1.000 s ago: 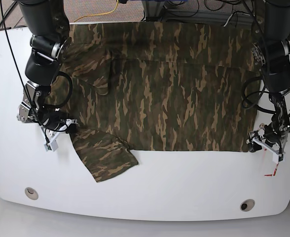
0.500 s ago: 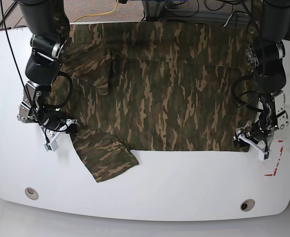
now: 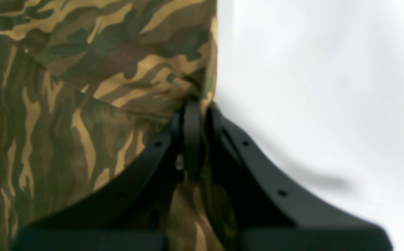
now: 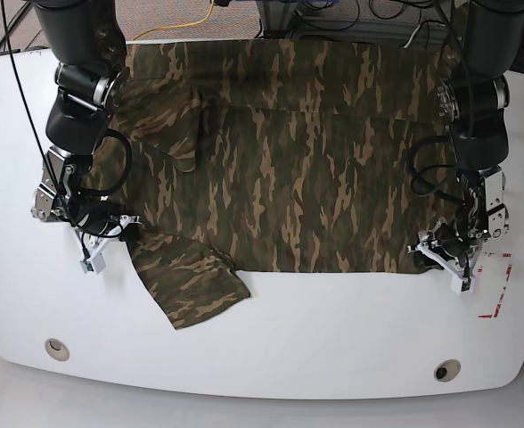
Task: Layout the t-shirt on the table in an organized manner, then fold the t-shirt properly
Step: 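Lift the hem with both grippers and fold it over toward the collar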
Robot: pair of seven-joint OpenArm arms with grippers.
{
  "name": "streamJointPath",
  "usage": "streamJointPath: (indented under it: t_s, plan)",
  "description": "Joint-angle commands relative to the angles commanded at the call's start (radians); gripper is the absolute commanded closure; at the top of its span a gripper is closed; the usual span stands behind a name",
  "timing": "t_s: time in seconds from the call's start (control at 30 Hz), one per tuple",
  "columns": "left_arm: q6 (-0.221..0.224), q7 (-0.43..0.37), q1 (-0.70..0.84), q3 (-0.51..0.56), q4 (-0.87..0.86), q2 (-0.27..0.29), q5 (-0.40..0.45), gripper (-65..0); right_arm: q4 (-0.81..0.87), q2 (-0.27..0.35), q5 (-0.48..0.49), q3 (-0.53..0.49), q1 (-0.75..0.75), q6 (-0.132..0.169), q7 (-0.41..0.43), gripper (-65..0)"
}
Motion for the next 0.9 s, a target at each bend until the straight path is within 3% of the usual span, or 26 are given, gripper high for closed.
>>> streamJointPath:
  t_s: [0.33, 0.43, 0.6, 0.9]
  plan:
    - [-0.003, 0.0, 0.002, 0.002, 0.003, 0.0, 0.0, -9.0, 0.002, 0.0, 0.0, 0.0, 0.003, 0.0, -0.005, 0.0]
    - [-0.006, 0.003, 0.005, 0.002, 0.025, 0.0, 0.0, -2.1, 0.012, 0.0, 0.0, 0.0, 0.008, 0.0, -0.028, 0.0]
    - [-0.008, 0.046, 0.025, 0.0, 0.115, -0.005, 0.0, -2.1, 0.127, 0.0, 0.002, 0.0, 0.002, 0.0, -0.098, 0.0]
    - [-0.097, 0.186, 0.08, 0.0, 0.353, -0.023, -0.002, -2.1, 0.339, -0.006, 0.003, 0.002, -0.028, 0.0, -0.261, 0.0]
